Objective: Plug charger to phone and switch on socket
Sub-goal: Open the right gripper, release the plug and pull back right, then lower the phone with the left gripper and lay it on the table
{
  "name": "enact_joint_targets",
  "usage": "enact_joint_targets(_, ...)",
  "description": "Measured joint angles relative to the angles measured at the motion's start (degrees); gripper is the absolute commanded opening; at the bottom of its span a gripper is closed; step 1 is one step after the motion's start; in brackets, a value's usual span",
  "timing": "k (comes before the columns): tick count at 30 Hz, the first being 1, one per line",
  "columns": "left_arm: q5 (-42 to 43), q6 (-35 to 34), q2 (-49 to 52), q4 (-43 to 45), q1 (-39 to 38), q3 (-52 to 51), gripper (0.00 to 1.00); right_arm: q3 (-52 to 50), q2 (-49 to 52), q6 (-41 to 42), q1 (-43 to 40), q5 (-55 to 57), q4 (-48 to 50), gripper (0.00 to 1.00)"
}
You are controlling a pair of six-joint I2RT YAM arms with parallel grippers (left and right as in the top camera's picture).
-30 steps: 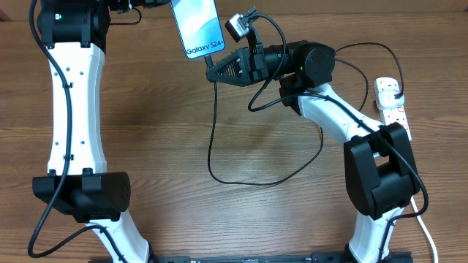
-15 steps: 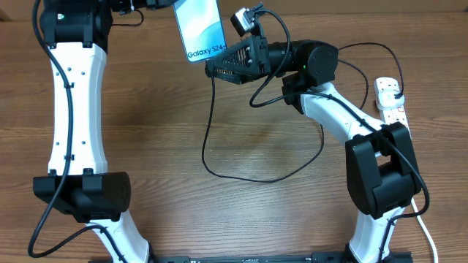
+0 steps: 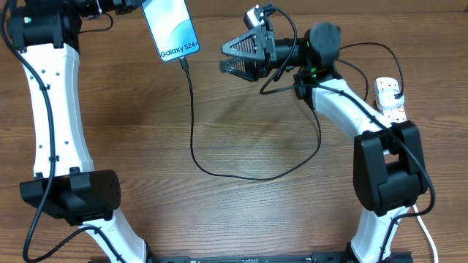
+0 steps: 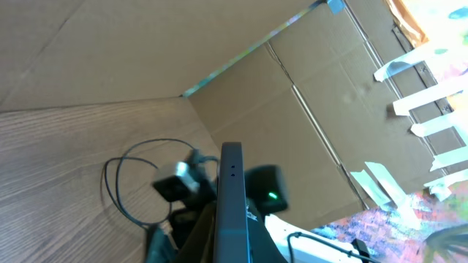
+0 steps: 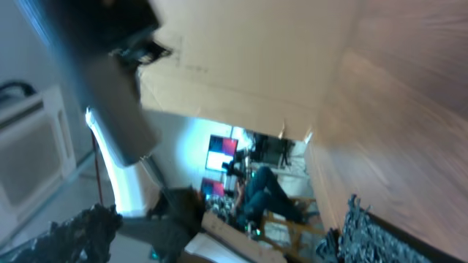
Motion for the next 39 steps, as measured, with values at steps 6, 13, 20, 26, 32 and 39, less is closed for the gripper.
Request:
enact_joint_targets(6, 0.2, 0.3, 0.0, -0.3, 0.0, 0.0, 0.04, 0.2, 0.1, -20.6, -0.5, 3.0, -38.5, 1.0)
enact_joint_targets(13, 0.4, 0.8, 0.0, -1.1, 0.0, 0.0, 0.04, 0.1, 0.2, -43.8, -0.3, 18.1, -70.6, 1.0)
enact_joint_targets(20, -0.7, 4.3, 0.0, -7.3, -0.2, 0.0, 0.04, 0.1, 0.2, -52.9, -2.4, 34.9, -83.6, 1.0)
enact_joint_targets(26, -7.1, 12.1, 0.0, -19.4, -2.6, 0.0, 0.04, 0.1, 0.2, -56.8, -7.6, 41.4, -87.9, 1.0)
enact_joint_targets(32, -11.5, 17.1, 1.4, -22.6, -7.1, 0.0, 0.04, 0.1, 0.2, -60.1, -11.6, 40.6, -89.5, 1.0)
enact_joint_targets(39, -12.7, 18.6, 10.4, -22.6, -11.0, 0.0, 0.04, 0.1, 0.2, -64.3, -14.2, 31.5, -89.4, 1.0)
